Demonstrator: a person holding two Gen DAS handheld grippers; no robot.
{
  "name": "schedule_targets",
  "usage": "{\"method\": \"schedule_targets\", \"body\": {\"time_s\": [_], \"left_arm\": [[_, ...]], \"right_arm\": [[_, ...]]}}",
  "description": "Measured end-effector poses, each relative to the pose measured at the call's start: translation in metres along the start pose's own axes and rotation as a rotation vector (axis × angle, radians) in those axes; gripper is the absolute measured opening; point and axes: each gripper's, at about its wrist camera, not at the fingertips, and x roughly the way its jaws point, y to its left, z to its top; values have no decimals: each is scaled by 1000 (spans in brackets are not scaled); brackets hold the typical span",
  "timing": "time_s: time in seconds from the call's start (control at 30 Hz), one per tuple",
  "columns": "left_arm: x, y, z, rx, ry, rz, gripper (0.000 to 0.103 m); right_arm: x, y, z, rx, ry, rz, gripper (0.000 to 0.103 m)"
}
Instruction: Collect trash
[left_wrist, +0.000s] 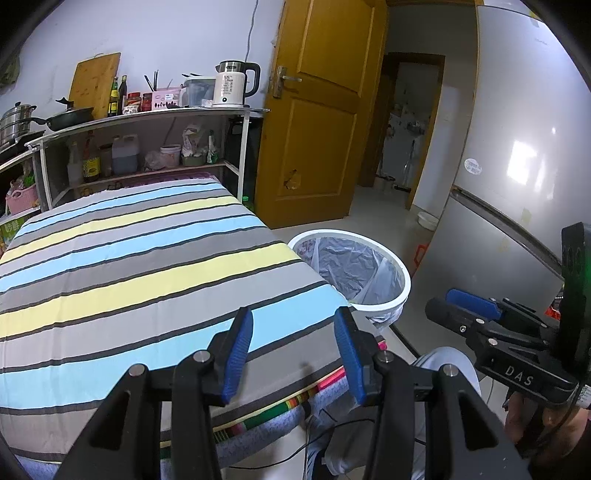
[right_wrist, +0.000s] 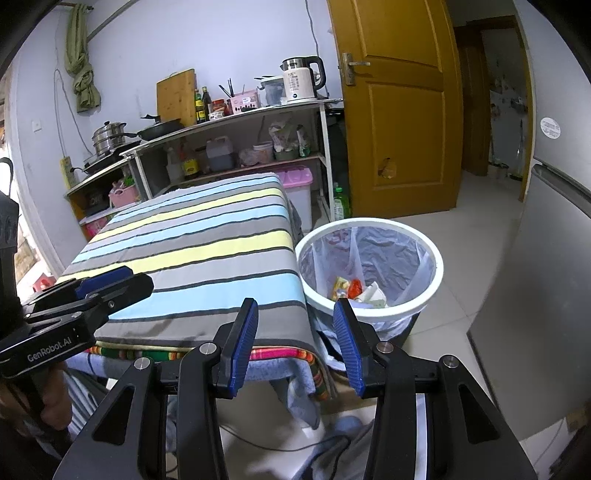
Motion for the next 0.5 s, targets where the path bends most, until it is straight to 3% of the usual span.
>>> {"method": "schedule_targets", "body": {"time_s": [0.5], "left_arm": [[2,-6,0,11,2,7,48]], "right_arm": [[2,0,0,-2,6,3,44]]}}
